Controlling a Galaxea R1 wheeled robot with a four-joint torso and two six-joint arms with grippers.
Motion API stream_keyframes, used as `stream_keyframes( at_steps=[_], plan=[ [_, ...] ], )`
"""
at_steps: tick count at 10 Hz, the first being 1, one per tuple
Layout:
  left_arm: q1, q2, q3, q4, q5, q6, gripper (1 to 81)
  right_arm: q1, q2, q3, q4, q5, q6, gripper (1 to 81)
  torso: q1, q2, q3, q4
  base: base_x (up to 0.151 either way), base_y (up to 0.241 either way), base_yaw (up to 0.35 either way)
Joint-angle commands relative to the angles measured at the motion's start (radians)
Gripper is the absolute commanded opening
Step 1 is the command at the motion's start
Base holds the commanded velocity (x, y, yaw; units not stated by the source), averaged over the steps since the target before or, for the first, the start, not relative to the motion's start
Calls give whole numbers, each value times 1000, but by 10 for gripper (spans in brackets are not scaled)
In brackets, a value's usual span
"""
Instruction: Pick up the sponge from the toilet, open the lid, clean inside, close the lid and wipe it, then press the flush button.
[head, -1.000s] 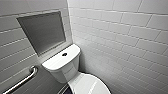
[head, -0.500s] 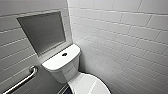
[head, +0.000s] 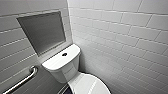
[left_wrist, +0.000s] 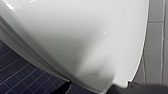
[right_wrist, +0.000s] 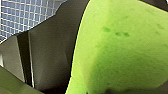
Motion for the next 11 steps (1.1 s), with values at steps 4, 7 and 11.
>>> stream_keyframes(
  at_steps=[4, 7, 11],
  plan=[
    [-157, -35, 153, -56, 8, 8, 811, 1, 1, 3, -9, -58, 1, 10, 0, 0, 0, 0, 0, 0, 0],
    [-159, -46, 163, -83, 10, 8, 811, 2, 1, 3, -9, -59, 1, 10, 0, 0, 0, 0, 0, 0, 0],
    [-159, -109, 247, -120, -7, 8, 811, 4, 1, -7, -9, -59, 4, 10, 0, 0, 0, 0, 0, 0, 0]
  ],
)
